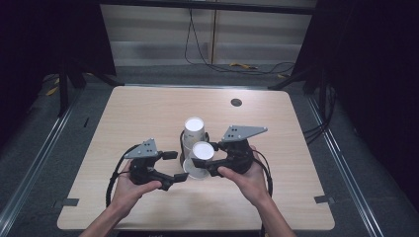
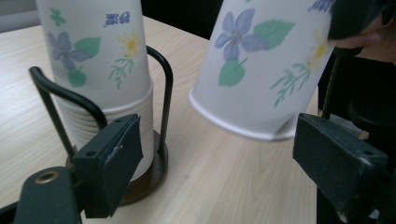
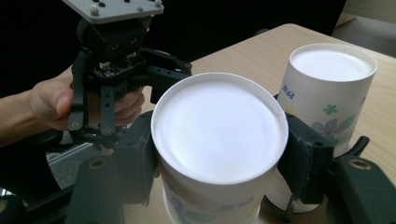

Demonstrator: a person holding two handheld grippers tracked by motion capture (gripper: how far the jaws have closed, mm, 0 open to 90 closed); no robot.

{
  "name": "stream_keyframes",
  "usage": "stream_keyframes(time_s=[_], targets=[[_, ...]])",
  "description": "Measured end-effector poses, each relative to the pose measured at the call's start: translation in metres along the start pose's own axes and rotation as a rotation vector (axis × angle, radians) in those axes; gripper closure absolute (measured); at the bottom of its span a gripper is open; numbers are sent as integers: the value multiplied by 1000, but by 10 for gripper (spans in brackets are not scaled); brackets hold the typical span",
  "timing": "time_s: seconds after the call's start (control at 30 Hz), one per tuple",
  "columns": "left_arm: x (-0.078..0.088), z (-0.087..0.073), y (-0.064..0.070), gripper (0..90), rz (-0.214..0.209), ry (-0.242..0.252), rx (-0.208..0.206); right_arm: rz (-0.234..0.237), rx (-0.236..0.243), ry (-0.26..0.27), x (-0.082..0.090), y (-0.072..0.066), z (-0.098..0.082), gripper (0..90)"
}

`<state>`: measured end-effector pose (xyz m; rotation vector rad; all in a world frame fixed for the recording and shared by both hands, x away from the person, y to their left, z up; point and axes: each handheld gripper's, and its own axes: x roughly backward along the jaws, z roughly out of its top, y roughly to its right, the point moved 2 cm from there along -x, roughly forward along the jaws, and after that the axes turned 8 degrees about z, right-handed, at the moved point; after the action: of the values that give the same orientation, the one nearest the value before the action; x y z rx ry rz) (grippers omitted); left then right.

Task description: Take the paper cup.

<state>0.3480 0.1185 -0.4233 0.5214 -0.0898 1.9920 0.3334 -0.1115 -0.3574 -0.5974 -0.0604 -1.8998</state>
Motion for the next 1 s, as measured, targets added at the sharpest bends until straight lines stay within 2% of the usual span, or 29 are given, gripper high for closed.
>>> stream_keyframes(time_s=[0.17,0.27,0.37,0.63,0.73,1.0], targets=[[-8,0,6,159,-19,-16,-21,11,-20,-3,-5,4,-5,366],[-11,-1,7,159,-28,-10,-23,15,-26,-5,-8,5,-8,366],[-14,-2,8,158,-14,-1,-26,18,-26,-11,-10,5,-9,366],[-23,-9,11,160,-35,-36,-24,33,-52,-31,-19,10,-17,367],[-24,-11,10,161,-36,-29,-15,43,-54,-30,-20,9,-18,367],[-27,-10,11,164,-40,-12,-23,60,-59,-33,-25,6,-19,367]])
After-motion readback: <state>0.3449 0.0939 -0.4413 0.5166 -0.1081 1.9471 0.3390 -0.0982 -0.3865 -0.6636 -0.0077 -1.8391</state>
